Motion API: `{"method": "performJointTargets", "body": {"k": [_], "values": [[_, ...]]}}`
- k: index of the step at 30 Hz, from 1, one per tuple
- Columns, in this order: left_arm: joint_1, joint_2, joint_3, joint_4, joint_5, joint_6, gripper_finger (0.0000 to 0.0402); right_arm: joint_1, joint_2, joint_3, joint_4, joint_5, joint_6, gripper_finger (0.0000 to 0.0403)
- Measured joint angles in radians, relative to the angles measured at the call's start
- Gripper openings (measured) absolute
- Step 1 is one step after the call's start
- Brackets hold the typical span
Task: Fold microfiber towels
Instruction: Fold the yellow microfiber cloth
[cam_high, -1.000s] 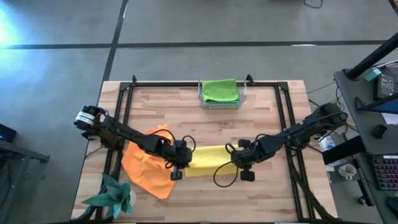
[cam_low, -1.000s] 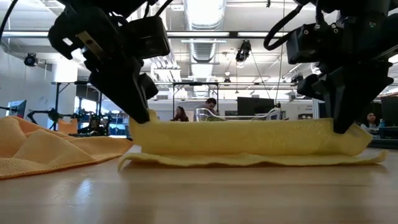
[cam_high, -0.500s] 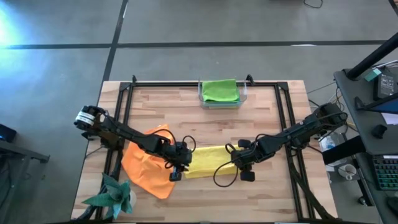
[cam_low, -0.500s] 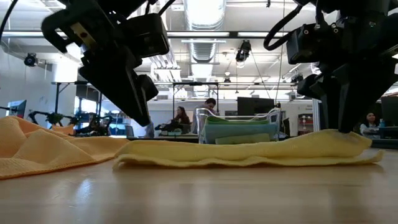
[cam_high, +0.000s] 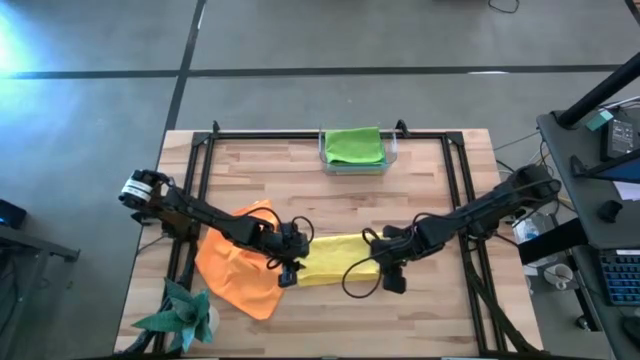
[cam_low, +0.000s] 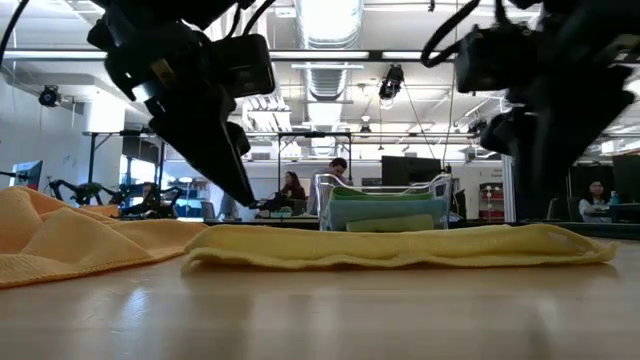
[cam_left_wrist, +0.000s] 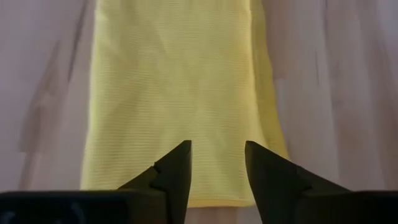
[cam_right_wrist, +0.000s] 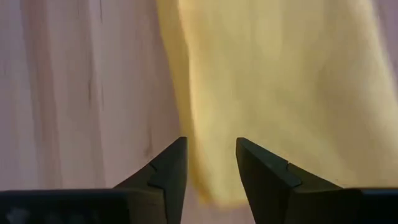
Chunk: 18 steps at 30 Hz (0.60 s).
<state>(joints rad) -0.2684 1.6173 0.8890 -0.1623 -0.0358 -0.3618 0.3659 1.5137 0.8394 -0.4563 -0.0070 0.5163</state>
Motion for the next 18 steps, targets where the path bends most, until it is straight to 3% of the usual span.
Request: {"method": "performJointTargets", "body": {"k": [7, 15, 18], "values": [[0.000, 0.002, -0.013, 0.052, -0.045, -0.001, 0.0111, -0.020, 0.082, 0.000, 0.164, 0.070, 0.007, 0.0124], [-0.002, 0.094, 0.004, 0.106, -0.045, -0.003, 0.0086, -0.017, 0.191, 0.000, 0.186, 0.041, 0.071, 0.0112], [-0.002, 0.119, 0.011, 0.108, -0.021, -0.070, 0.0080, -0.008, 0.197, 0.000, 0.191, 0.020, 0.075, 0.0107]]}}
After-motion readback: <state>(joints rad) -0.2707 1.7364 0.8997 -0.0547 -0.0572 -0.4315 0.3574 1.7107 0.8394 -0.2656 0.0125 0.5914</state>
